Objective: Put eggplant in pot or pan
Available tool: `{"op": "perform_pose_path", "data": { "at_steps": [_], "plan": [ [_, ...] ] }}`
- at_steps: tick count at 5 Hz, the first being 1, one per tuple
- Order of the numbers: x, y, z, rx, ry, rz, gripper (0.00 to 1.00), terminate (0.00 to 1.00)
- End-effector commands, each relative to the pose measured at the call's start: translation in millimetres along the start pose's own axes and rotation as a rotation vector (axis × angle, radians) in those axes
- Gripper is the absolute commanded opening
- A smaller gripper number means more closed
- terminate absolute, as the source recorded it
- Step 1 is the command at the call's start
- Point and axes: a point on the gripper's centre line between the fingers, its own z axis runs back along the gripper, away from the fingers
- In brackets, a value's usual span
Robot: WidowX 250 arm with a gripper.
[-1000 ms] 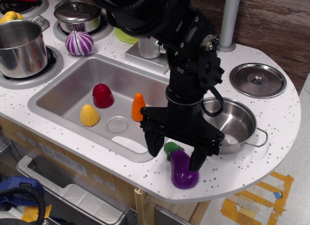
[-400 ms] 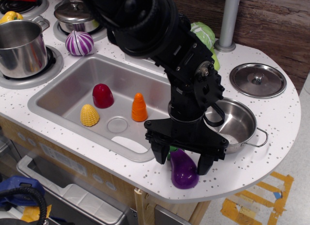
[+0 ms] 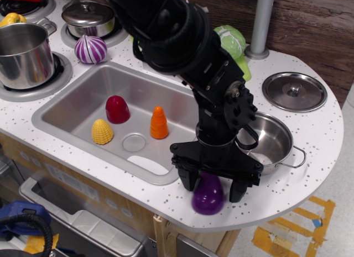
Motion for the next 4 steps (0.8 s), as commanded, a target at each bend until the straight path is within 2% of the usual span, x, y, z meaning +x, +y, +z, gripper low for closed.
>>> {"op": "perform_pose_path", "data": {
  "at_steps": [1, 3, 4],
  "plan": [
    [6, 2, -1, -0.020, -0.007, 0.014, 0.00, 0.00],
    [6, 4, 15, 0.023, 0.014, 0.004, 0.00, 0.00],
    [2, 14, 38, 0.085, 0.053, -0.012, 0.00, 0.00]
  ]
}}
